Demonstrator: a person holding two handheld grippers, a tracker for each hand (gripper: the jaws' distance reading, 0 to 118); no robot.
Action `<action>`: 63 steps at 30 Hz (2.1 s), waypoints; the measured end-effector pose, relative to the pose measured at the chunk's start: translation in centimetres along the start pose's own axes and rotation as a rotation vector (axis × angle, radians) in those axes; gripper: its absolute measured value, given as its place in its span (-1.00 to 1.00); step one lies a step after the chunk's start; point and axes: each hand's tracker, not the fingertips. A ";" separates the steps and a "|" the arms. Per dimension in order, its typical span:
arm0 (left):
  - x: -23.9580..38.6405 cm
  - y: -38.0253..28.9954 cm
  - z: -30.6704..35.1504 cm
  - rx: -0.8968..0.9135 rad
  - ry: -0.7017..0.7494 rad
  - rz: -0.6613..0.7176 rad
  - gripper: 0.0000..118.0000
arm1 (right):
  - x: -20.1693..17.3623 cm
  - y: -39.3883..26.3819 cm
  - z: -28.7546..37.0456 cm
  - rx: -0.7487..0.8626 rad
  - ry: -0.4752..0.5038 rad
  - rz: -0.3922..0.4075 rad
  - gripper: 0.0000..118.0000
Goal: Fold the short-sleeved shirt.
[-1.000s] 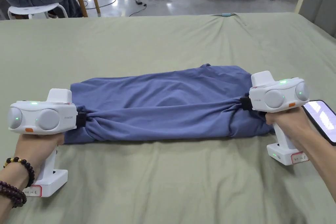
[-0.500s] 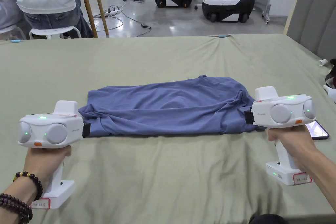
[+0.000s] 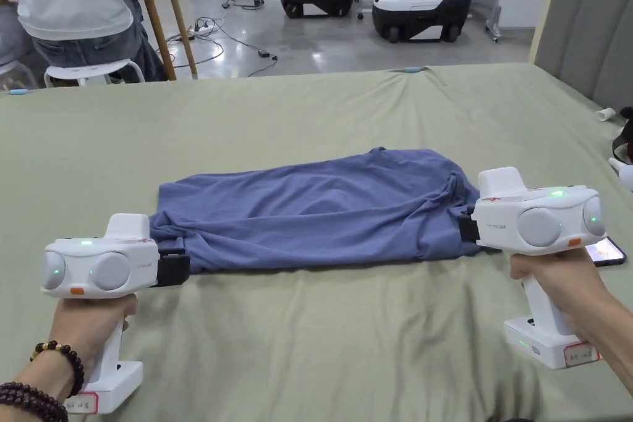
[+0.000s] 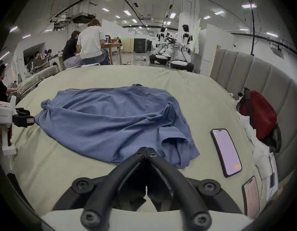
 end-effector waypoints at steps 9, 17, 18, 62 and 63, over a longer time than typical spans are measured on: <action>0.5 1.2 -2.7 -0.050 -0.010 0.064 -0.77 | -0.8 -0.7 -3.0 -0.036 0.000 0.052 -1.00; 1.3 1.5 -2.6 -0.045 0.010 0.052 -0.90 | 1.5 -0.1 -3.2 -0.051 -0.042 -0.015 0.85; 1.2 1.4 -2.5 -0.043 0.007 0.056 -0.90 | 1.6 0.4 -3.0 -0.042 -0.048 -0.014 0.78; -0.8 -11.8 13.3 0.007 -0.075 -0.025 -0.90 | -0.5 -11.3 8.8 -0.196 -0.043 -0.009 -0.81; -0.9 -12.0 13.1 0.001 -0.076 -0.026 -0.90 | -0.6 -11.4 8.6 -0.201 -0.045 -0.011 -0.81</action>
